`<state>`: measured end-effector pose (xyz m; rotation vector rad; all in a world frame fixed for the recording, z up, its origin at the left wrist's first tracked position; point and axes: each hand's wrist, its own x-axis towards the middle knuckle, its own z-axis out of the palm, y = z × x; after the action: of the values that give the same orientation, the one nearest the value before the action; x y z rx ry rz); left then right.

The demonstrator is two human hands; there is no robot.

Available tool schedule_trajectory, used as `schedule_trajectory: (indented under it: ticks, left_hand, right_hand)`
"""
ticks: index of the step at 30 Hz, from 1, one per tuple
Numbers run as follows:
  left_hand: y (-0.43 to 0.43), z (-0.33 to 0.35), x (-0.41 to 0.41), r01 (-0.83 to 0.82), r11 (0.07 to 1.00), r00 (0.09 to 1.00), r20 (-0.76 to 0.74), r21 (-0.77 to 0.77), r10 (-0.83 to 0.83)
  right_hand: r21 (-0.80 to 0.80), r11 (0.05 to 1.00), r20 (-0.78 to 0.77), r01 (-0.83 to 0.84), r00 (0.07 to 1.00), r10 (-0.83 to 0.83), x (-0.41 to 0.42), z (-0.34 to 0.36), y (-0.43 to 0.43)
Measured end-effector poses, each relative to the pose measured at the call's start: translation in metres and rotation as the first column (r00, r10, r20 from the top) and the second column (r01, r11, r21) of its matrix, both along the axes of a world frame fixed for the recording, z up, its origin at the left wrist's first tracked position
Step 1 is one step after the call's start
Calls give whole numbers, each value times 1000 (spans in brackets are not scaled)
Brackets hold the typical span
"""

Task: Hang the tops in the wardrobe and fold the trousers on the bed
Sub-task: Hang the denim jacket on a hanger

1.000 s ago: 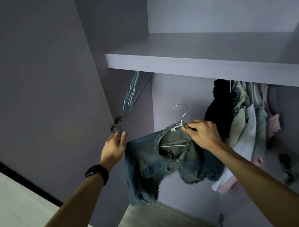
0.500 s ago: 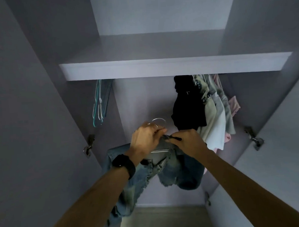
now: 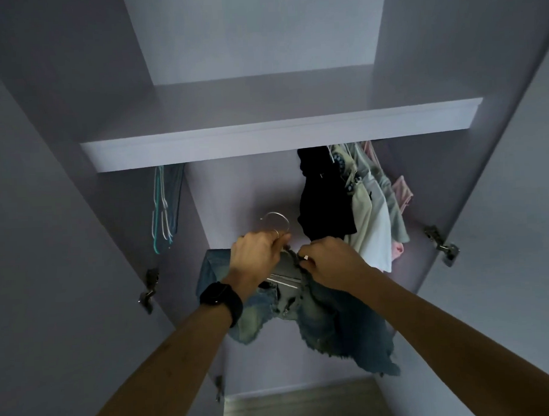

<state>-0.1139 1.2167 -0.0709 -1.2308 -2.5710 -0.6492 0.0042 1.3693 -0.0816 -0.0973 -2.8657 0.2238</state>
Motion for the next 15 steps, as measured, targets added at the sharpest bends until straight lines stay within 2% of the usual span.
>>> schedule_trajectory:
  ticks: [4, 8, 10, 13, 15]
  left_hand:
    - [9, 25, 1, -35, 992, 999, -42, -118, 31]
    - [7, 59, -6, -108, 972, 984, -164, -208, 75]
    - [-1, 72, -17, -129, 984, 966, -240, -120, 98]
    - [-8, 90, -43, -80, 992, 893, -435, 92, 113]
    - [-5, 106, -59, -99, 987, 864, -482, 123, 146]
  right_hand:
    - [43, 998, 148, 38, 988, -44, -7, 24, -5]
    - [-4, 991, 170, 136, 976, -134, -10, 36, -1]
    - [-67, 978, 166, 195, 969, -182, -12, 37, 1]
    - [-198, 939, 181, 280, 952, -246, -20, 39, 4]
    - [-300, 897, 191, 325, 942, -277, -27, 43, 7]
